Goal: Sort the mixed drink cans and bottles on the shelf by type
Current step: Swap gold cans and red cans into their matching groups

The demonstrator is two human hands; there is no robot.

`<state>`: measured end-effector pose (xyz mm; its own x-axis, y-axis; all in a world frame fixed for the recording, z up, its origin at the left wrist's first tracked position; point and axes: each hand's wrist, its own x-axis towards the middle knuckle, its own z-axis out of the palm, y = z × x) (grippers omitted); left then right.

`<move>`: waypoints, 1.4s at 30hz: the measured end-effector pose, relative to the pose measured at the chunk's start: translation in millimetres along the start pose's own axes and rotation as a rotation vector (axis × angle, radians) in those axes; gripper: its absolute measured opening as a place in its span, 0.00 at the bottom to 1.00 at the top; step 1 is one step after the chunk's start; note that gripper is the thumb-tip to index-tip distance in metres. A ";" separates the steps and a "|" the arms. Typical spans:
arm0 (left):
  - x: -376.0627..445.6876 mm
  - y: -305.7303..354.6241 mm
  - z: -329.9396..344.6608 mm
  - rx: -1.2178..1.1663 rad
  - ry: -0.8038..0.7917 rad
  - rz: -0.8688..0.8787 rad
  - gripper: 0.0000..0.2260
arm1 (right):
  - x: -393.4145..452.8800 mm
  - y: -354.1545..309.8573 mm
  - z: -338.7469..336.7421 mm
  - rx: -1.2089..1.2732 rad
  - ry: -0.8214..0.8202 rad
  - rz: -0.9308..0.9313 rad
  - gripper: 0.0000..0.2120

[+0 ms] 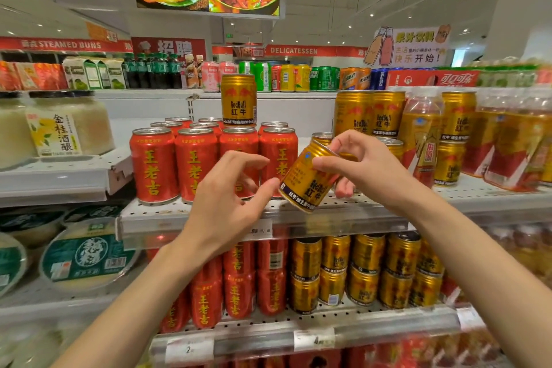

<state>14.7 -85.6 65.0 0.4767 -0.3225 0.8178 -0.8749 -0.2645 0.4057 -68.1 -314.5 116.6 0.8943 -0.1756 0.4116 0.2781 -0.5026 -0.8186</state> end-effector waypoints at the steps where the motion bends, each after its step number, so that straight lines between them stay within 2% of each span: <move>1: -1.6 4.4 6.5 -0.006 -0.042 0.001 0.17 | -2.0 1.9 -3.9 0.008 0.004 -0.003 0.21; 3: -4.1 14.9 21.0 -0.018 -0.109 0.009 0.23 | -6.8 6.1 -13.4 0.034 0.008 -0.010 0.20; 5: -5.3 28.5 38.3 -0.028 -0.132 0.016 0.25 | -12.4 12.6 -26.7 0.087 0.013 -0.018 0.19; 11: -0.7 79.9 107.3 -0.063 -0.108 -0.027 0.24 | -35.9 46.3 -97.2 0.155 0.026 -0.042 0.17; 19: 21.6 138.1 178.7 -0.012 -0.094 -0.110 0.25 | -36.0 61.2 -187.0 0.037 0.009 -0.104 0.17; 24: 37.4 151.0 178.2 0.026 -0.013 -0.161 0.24 | -17.4 39.4 -199.2 -0.084 -0.043 -0.207 0.17; 30: 51.5 141.8 162.9 0.095 0.056 -0.185 0.24 | 9.8 7.8 -188.6 -0.211 -0.082 -0.234 0.18; 37: 53.7 108.3 138.9 0.180 0.182 -0.270 0.20 | 29.0 -11.8 -174.8 -0.399 -0.026 -0.246 0.20; 42: 62.5 94.3 142.2 0.193 0.124 -0.360 0.31 | 39.2 -15.6 -168.0 -0.523 -0.015 -0.234 0.20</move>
<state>-25.8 -259.9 96.4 0.7247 -0.0695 0.6855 -0.6167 -0.5090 0.6004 -96.3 -455.8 212.7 0.8355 0.0010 0.5495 0.2626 -0.8792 -0.3976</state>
